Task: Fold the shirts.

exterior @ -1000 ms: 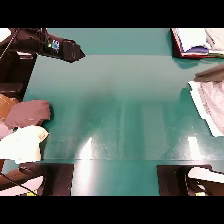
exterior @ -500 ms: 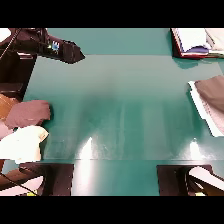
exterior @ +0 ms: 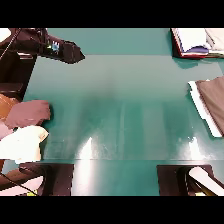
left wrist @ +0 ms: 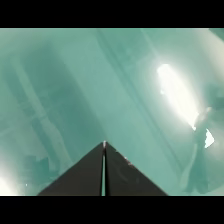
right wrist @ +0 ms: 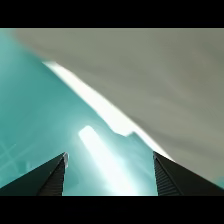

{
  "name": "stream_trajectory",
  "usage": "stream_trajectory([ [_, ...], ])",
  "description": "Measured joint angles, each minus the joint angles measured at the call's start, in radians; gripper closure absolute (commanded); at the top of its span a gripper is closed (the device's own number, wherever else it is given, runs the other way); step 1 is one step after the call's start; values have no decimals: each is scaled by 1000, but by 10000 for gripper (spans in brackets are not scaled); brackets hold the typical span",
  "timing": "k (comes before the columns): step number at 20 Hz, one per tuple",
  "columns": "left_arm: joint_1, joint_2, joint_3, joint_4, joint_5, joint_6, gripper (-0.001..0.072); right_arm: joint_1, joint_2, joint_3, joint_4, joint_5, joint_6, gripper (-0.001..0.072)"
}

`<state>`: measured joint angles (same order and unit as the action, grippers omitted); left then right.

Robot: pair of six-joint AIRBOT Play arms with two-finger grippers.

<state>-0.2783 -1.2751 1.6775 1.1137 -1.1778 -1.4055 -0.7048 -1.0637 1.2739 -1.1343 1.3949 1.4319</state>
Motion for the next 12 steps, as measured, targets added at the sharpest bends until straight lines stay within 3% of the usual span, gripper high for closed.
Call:
stream_trajectory([
  [2,0,0,0,2,10,0,684,126,5,38,43,-16,0,128],
  [5,0,0,0,2,14,0,684,337,-16,93,71,-32,0,310],
  [8,0,0,0,3,23,0,685,542,-56,143,78,-42,0,691],
  [12,0,0,0,3,37,0,685,738,-109,187,84,-58,-5,690],
])
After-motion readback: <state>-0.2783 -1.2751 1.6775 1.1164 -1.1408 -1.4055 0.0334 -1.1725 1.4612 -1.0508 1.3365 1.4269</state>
